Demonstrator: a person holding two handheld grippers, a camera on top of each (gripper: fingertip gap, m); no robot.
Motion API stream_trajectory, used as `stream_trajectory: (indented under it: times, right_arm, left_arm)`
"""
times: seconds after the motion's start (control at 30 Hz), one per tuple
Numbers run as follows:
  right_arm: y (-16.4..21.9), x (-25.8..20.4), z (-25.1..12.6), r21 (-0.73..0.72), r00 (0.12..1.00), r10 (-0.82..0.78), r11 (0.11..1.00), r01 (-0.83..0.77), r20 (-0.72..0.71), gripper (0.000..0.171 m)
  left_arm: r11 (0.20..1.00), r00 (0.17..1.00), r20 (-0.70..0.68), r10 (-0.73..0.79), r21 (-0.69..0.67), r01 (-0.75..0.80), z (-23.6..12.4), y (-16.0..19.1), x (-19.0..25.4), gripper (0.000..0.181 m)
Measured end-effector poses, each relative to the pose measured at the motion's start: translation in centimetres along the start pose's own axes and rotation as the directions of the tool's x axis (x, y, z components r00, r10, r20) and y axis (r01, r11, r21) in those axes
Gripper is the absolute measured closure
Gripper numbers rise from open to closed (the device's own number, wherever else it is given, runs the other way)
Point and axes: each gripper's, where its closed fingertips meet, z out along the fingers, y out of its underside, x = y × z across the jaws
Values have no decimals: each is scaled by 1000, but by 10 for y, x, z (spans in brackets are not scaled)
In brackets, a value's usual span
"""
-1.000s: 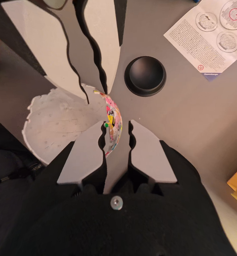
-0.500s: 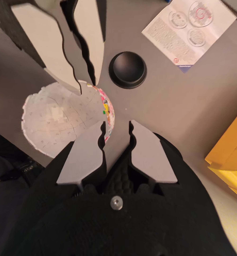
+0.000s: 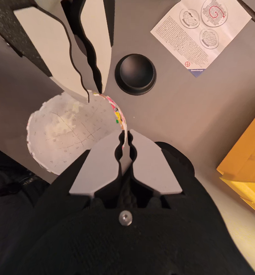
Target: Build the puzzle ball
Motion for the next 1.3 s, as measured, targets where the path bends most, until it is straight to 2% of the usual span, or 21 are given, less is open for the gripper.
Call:
stream_trajectory:
  times: [0.3, 0.7, 0.97, 1.3]
  right_arm:
    - [20, -9, 1, -54, 999, 8, 999, -6, 44, 153]
    - [41, -3, 21, -250, 996, 64, 965, -76, -55, 160]
    - [40, 2, 26, -262, 992, 41, 963, -71, -121, 165]
    - [39, 4, 26, -217, 989, 113, 967, -132, -99, 168]
  left_arm:
    - [1000, 1000, 0, -16, -3, 16, 0, 1, -1, 161]
    - [998, 998, -7, -60, 6, 60, -1, -3, 3, 164]
    - [992, 992, -30, -123, 12, 123, -2, -3, 3, 164]
    - [994, 993, -33, -111, 15, 111, -1, -5, 5, 164]
